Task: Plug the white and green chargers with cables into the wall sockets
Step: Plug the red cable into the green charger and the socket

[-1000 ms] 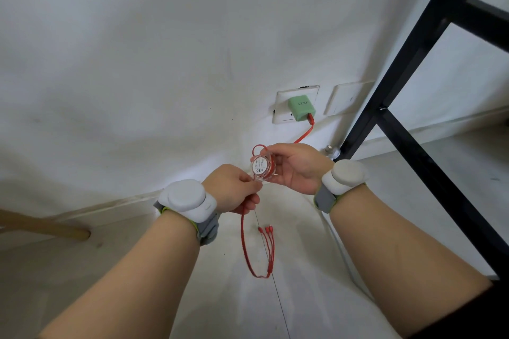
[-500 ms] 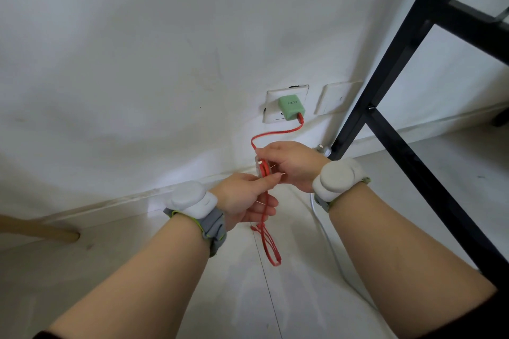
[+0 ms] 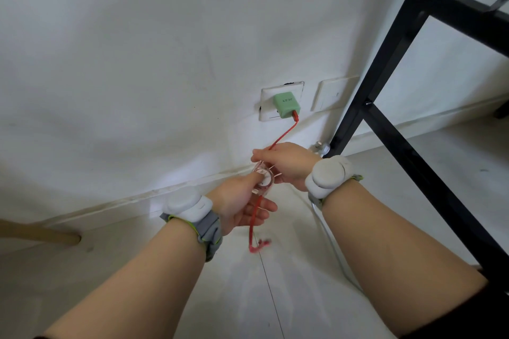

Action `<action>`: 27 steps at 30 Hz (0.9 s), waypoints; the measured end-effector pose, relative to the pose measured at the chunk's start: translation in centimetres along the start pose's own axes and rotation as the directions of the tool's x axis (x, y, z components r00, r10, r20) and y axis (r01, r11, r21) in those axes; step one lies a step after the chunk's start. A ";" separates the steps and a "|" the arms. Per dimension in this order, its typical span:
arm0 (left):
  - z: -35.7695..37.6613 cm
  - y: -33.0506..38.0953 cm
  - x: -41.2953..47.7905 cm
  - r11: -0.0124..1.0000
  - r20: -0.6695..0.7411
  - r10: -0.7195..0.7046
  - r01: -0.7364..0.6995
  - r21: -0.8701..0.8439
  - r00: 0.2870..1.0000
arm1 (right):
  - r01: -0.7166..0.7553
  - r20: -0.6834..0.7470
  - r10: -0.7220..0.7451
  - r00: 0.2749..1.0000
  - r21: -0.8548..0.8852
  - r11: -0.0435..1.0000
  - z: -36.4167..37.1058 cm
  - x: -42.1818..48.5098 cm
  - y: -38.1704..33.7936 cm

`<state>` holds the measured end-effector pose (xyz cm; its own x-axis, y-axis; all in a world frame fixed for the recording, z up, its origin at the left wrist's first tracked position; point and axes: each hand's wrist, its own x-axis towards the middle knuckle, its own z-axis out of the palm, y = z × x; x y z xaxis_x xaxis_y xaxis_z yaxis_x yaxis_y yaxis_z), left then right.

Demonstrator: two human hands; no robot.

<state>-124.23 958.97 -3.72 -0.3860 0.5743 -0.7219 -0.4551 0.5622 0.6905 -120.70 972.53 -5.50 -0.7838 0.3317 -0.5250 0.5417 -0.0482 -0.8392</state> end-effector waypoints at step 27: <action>3.9 1.1 2.5 0.964 -0.122 0.262 -0.254 0.081 0.957 | 0.030 -0.196 0.045 0.980 0.365 0.931 -5.2 -0.6 0.7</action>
<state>-122.56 963.35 -4.54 -0.5866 0.6249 -0.5152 -0.2755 0.4443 0.8525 -118.22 977.21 -5.03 -0.6841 0.5072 -0.5242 0.3697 -0.3784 -0.8486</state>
